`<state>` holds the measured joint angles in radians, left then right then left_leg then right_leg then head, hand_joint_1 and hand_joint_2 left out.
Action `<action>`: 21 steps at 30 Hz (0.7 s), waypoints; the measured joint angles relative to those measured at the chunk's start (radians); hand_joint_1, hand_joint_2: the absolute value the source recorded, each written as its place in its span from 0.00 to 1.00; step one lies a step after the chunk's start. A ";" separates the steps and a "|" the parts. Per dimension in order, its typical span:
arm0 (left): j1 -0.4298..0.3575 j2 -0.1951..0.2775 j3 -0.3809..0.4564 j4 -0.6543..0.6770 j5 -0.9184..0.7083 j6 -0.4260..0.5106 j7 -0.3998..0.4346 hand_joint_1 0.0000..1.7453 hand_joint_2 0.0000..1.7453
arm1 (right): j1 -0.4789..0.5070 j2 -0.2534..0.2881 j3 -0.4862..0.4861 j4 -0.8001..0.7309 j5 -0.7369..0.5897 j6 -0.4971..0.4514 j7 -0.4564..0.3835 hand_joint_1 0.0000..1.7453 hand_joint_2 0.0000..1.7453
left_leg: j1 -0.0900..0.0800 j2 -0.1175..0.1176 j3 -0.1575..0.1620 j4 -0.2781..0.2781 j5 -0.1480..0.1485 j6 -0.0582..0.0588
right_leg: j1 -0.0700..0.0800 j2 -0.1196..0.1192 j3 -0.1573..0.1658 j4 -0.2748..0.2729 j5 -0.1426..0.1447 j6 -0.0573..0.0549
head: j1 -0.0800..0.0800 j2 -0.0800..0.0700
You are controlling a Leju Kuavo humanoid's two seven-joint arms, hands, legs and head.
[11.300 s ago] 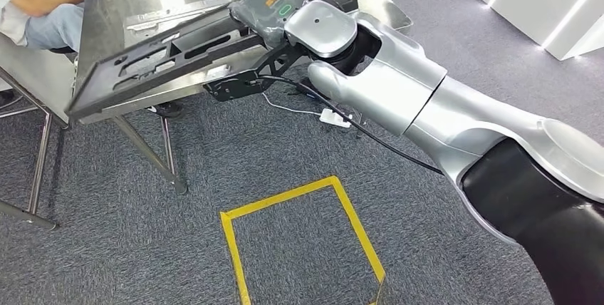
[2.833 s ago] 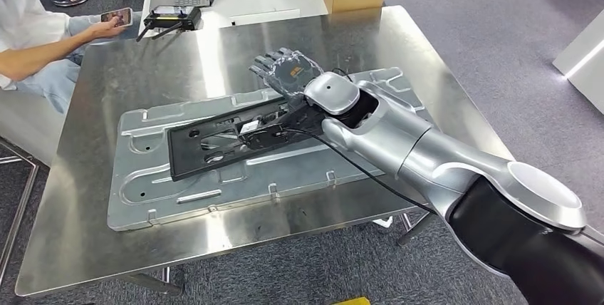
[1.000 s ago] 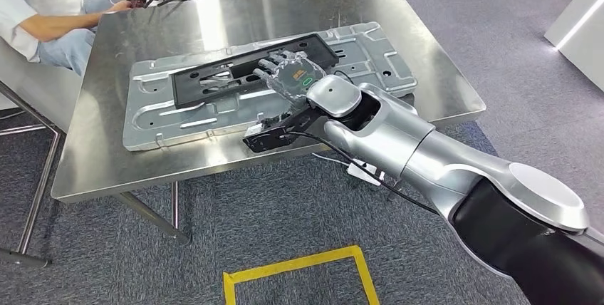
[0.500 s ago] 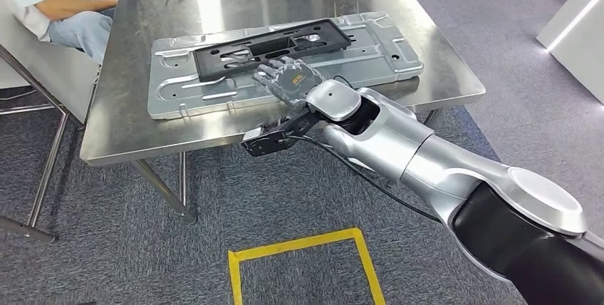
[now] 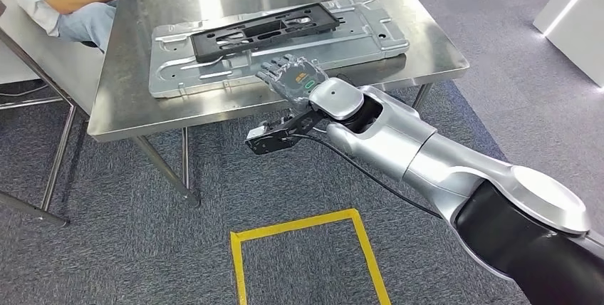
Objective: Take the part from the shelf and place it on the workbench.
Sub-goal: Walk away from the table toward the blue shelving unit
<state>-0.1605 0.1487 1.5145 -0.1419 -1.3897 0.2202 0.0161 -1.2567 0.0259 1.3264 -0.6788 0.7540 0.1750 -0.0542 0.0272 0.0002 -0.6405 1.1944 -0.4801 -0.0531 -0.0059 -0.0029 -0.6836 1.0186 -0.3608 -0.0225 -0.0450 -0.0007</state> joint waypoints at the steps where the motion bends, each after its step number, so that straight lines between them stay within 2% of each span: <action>1: -0.002 0.000 0.000 0.000 0.000 0.000 0.001 0.00 0.00 | 0.000 0.000 0.000 0.000 0.000 0.000 0.000 0.00 0.00 | -0.001 -0.002 0.048 -0.066 -0.008 0.000 | -0.001 -0.001 -0.015 0.008 0.007 0.007 | 0.000 0.000; 2: -0.003 0.001 0.000 0.000 0.000 0.000 0.001 0.00 0.00 | 0.000 0.000 0.000 0.000 0.000 0.000 0.000 0.00 0.00 | -0.003 -0.004 0.082 -0.117 -0.023 0.004 | -0.001 -0.001 -0.025 0.014 0.015 0.013 | 0.000 0.000; 3: -0.004 0.001 0.000 0.000 0.000 0.000 0.001 0.00 0.00 | -0.001 -0.001 0.000 -0.001 0.000 0.000 0.000 0.00 0.00 | -0.006 -0.006 0.100 -0.150 -0.039 0.011 | 0.001 -0.002 -0.031 0.017 0.024 0.019 | -0.001 0.000; 5: -0.002 0.000 0.000 0.000 0.000 0.001 0.002 0.00 0.00 | 0.001 -0.001 0.000 -0.001 0.000 0.001 0.000 0.00 0.00 | -0.007 -0.006 0.095 -0.157 -0.033 0.032 | 0.003 -0.002 -0.034 0.016 0.038 0.027 | 0.000 0.000; 6: -0.002 0.000 0.000 0.000 0.000 0.001 0.002 0.00 0.00 | 0.003 -0.001 0.000 -0.001 0.000 0.001 0.000 0.00 0.00 | -0.006 -0.004 0.088 -0.157 -0.024 0.042 | 0.002 -0.001 -0.040 0.023 0.029 0.031 | 0.000 0.000; 7: -0.001 -0.001 0.000 0.000 0.000 0.001 0.003 0.00 0.00 | 0.004 -0.002 0.000 -0.002 0.000 0.001 0.000 0.00 0.00 | -0.005 -0.002 0.079 -0.157 -0.014 0.052 | 0.001 0.000 -0.049 0.043 0.001 0.035 | 0.001 0.000; 8: -0.001 -0.001 0.000 0.000 0.000 0.001 0.004 0.00 0.00 | 0.004 -0.002 0.000 -0.002 0.000 0.002 0.000 0.00 0.00 | -0.005 0.000 0.068 -0.158 -0.003 0.061 | -0.001 0.001 -0.063 0.085 -0.044 0.038 | 0.002 0.000; 10: -0.001 -0.001 0.000 0.000 0.000 0.001 0.004 0.00 0.00 | 0.005 -0.002 0.000 -0.002 0.000 0.002 0.000 0.00 0.00 | -0.008 0.001 0.042 -0.157 0.019 0.070 | -0.002 0.002 -0.094 0.211 -0.143 0.043 | 0.005 0.000; 11: -0.001 -0.001 0.000 0.000 0.000 0.001 0.004 0.00 0.00 | 0.006 -0.002 0.000 -0.002 0.000 0.002 0.000 0.00 0.00 | -0.010 0.001 0.028 -0.157 0.030 0.071 | -0.002 0.002 -0.102 0.269 -0.169 0.043 | 0.005 0.000; 12: -0.001 -0.001 0.000 0.000 0.000 0.001 0.004 0.00 0.00 | 0.006 -0.002 0.000 -0.002 0.000 0.002 0.000 0.00 0.00 | -0.013 0.001 0.013 -0.156 0.041 0.072 | -0.001 0.002 -0.098 0.302 -0.172 0.041 | 0.005 0.000; 13: -0.001 -0.001 0.000 0.000 0.000 0.001 0.004 0.00 0.00 | 0.007 -0.002 0.000 -0.002 0.000 0.002 0.000 0.00 0.00 | -0.016 0.000 -0.002 -0.155 0.052 0.072 | 0.001 0.002 -0.076 0.302 -0.157 0.036 | 0.005 0.000; 14: -0.001 -0.001 0.000 0.000 0.001 0.001 0.004 0.00 0.00 | 0.007 -0.002 0.000 -0.003 0.000 0.002 0.000 0.00 0.00 | -0.019 -0.001 -0.016 -0.155 0.063 0.072 | 0.005 0.002 -0.038 0.268 -0.135 0.027 | 0.005 0.000; 15: -0.001 -0.002 0.000 0.000 0.001 0.000 0.004 0.00 0.00 | 0.006 -0.002 0.000 -0.003 0.000 0.002 0.000 0.00 0.00 | -0.021 -0.002 -0.027 -0.155 0.074 0.071 | 0.010 0.002 0.014 0.208 -0.121 0.015 | 0.005 0.000; 16: -0.001 -0.003 0.000 0.000 0.000 0.000 0.004 0.00 0.00 | 0.005 -0.002 0.000 -0.004 0.000 0.002 0.000 0.00 0.00 | -0.023 -0.003 -0.036 -0.156 0.084 0.069 | 0.016 0.002 0.068 0.133 -0.125 0.002 | 0.004 0.000; 17: 0.000 -0.003 0.000 0.000 0.000 -0.001 0.004 0.00 0.00 | 0.003 -0.002 0.000 -0.005 0.000 0.001 0.000 0.00 0.00 | -0.023 -0.003 -0.041 -0.160 0.094 0.065 | 0.019 0.002 0.109 0.072 -0.131 -0.006 | 0.003 0.000; 18: 0.001 -0.003 0.000 0.000 0.000 -0.001 0.004 0.00 0.00 | 0.001 -0.002 0.000 -0.006 0.000 0.001 0.000 0.00 0.00 | -0.020 -0.002 -0.042 -0.165 0.104 0.059 | 0.023 0.001 0.134 0.028 -0.138 -0.011 | 0.005 0.000; 19: 0.001 -0.003 0.000 0.000 0.000 -0.002 0.004 0.00 0.00 | -0.001 -0.002 0.000 -0.007 0.000 0.001 0.000 0.00 0.00 | -0.018 -0.002 -0.042 -0.173 0.116 0.052 | 0.026 0.001 0.143 0.004 -0.137 -0.013 | 0.006 0.000; 21: 0.002 -0.003 0.000 0.000 0.000 -0.003 0.004 0.00 0.00 | -0.002 -0.001 0.000 -0.008 0.000 0.001 0.000 0.00 0.00 | -0.015 -0.002 -0.045 -0.182 0.124 0.040 | 0.024 -0.001 0.138 -0.017 -0.107 -0.013 | 0.011 0.000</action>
<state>-0.1587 0.1461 1.5147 -0.1420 -1.3894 0.2171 0.0206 -1.2589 0.0245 1.3261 -0.6868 0.7538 0.1761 -0.0542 0.0119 -0.0019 -0.6851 1.0122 -0.3565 -0.0129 0.0177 -0.0043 -0.5458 1.0020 -0.4677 -0.0359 -0.0344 -0.0008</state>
